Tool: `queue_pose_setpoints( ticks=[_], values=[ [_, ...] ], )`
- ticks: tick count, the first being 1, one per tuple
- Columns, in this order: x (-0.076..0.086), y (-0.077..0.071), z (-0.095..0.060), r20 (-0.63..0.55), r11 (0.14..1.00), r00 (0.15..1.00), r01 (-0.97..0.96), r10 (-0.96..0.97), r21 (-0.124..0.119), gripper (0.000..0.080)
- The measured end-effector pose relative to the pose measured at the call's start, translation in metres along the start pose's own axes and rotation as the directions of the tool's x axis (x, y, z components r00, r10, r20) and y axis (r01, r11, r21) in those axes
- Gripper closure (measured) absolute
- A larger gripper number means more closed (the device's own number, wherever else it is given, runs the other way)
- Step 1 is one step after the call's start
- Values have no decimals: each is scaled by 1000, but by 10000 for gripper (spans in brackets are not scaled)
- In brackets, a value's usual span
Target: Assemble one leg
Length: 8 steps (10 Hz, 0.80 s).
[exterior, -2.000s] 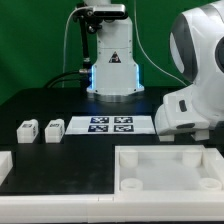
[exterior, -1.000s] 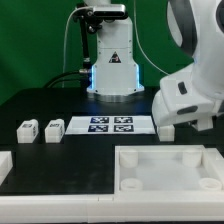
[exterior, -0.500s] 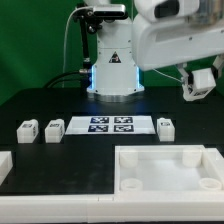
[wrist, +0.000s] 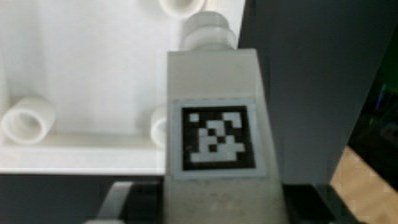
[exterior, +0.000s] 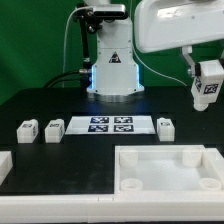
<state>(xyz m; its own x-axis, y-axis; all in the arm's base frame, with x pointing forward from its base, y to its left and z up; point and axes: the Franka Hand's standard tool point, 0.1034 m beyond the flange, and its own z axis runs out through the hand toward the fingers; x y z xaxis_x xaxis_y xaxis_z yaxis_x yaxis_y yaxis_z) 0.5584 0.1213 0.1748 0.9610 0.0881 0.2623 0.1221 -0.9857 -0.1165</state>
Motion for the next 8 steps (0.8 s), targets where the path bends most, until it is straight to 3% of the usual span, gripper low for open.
queue_pose_setpoints(
  ticks=[2,4,6,8],
  values=[
    [-1,2,2,-171,1000,985,4,-5,-7,504],
    [30,1,-4,-375,1000,927,29,-31,-9,504],
    [40,5,-2,-383,998,922,60,-64,-23,504],
    [40,7,9,-390,997,918,72,-76,-26,504]
  ],
)
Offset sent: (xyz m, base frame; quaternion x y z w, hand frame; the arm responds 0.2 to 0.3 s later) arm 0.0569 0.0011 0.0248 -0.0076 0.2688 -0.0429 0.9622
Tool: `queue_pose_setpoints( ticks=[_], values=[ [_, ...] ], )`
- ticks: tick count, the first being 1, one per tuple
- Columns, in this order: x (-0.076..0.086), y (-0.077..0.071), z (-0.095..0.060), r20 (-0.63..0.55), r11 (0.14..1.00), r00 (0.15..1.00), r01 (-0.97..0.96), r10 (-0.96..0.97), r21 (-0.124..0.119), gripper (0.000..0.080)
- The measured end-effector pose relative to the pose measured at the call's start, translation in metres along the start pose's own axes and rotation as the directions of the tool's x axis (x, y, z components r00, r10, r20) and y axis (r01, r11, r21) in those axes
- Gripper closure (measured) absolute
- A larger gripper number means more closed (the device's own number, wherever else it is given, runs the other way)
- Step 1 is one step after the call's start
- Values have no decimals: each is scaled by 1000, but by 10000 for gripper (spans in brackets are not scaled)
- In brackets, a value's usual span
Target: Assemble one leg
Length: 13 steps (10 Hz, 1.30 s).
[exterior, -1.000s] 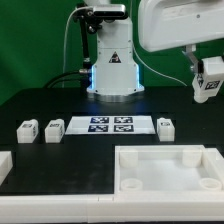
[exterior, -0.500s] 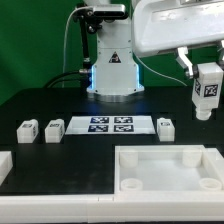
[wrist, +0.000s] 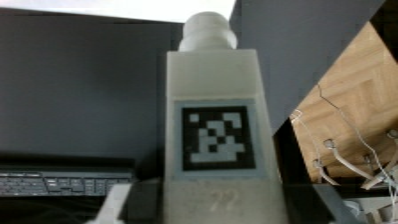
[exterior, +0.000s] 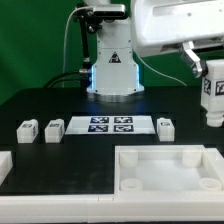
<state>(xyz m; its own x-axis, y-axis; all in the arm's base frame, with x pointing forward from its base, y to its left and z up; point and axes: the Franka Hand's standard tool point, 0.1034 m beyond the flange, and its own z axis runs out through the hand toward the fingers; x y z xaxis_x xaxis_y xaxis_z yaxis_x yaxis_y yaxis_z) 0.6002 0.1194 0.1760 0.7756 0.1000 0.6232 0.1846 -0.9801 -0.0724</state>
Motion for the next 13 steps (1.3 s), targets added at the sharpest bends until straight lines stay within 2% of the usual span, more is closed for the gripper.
queue_pose_setpoints(
  ticks=[1,3,5,6,11,12,13],
  values=[
    [-1,-2,2,-23,1000,1000,8,-8,0,504],
    [-19,-4,22,7,1000,1000,14,-14,11,504],
    [-31,-11,35,22,1000,999,22,-23,21,504],
    [-38,-7,44,45,999,998,42,-43,25,504],
    [-33,-3,45,59,999,998,38,-39,24,504],
    [-19,4,47,68,999,997,44,-45,24,504],
    [-5,5,49,57,999,997,41,-42,25,504]
  ],
)
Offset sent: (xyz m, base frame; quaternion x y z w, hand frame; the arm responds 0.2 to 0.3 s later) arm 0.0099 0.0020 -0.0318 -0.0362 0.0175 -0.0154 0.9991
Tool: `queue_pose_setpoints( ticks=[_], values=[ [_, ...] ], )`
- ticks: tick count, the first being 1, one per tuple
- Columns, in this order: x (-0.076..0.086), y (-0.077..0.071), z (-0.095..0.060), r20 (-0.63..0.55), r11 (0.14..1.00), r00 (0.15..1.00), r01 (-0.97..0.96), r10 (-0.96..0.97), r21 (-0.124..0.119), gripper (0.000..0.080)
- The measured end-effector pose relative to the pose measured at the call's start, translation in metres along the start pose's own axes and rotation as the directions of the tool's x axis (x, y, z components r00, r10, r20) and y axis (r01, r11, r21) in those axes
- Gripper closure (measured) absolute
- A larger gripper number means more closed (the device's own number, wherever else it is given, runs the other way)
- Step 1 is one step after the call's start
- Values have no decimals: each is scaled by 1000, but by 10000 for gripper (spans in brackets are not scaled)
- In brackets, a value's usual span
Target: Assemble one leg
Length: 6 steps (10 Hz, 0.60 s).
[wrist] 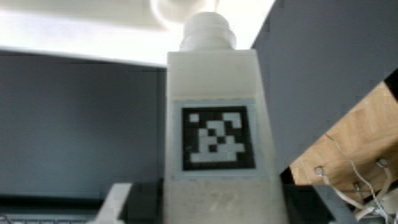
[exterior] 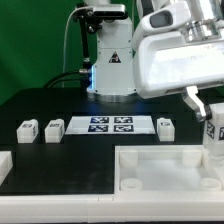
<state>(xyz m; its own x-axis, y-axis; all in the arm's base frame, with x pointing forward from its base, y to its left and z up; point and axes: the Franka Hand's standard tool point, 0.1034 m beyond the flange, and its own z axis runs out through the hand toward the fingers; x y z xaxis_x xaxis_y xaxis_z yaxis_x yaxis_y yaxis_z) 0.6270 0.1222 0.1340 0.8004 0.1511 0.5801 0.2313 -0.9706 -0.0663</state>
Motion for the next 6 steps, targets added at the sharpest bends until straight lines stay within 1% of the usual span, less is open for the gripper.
queue_pose_setpoints(
  ticks=[1,2,4,6],
  values=[
    [5,-2,3,-8,1000,1000,1,-1,4,504],
    [-2,0,9,-4,1000,1000,-1,1,3,504],
    [-14,10,18,-8,1000,1000,5,-5,-6,504],
    [-18,15,21,-1,1000,1000,4,-4,-9,504]
  ],
)
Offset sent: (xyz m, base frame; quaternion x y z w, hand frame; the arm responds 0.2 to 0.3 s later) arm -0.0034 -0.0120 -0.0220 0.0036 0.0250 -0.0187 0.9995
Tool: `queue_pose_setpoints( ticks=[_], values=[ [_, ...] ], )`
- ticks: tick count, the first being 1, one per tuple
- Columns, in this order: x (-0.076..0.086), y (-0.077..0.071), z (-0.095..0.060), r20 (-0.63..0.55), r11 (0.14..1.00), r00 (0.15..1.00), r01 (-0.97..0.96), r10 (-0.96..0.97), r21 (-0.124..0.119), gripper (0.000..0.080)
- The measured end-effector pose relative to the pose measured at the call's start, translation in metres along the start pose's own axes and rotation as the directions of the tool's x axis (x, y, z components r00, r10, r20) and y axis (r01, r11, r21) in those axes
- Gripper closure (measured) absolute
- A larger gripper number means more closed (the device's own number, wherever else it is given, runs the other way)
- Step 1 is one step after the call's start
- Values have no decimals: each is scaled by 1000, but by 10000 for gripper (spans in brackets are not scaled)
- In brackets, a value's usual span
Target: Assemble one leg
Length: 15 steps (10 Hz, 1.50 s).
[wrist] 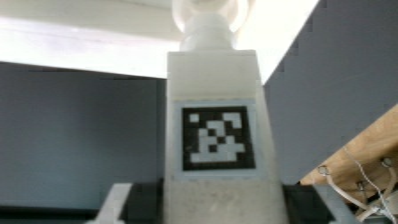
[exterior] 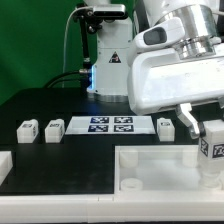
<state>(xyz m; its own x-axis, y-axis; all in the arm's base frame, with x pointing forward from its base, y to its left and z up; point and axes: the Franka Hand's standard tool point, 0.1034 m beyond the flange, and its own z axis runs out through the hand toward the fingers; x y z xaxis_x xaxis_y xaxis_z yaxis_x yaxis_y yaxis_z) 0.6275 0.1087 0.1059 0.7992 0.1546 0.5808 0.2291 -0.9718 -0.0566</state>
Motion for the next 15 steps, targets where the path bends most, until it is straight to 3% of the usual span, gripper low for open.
queue_pose_setpoints(
  ticks=[2,9,15],
  values=[
    [-1,5,4,3,1000,1000,-3,3,-2,504],
    [-11,-4,-1,-16,1000,1000,2,-2,-5,504],
    [-25,-5,11,3,1000,1000,-5,5,2,504]
  ],
)
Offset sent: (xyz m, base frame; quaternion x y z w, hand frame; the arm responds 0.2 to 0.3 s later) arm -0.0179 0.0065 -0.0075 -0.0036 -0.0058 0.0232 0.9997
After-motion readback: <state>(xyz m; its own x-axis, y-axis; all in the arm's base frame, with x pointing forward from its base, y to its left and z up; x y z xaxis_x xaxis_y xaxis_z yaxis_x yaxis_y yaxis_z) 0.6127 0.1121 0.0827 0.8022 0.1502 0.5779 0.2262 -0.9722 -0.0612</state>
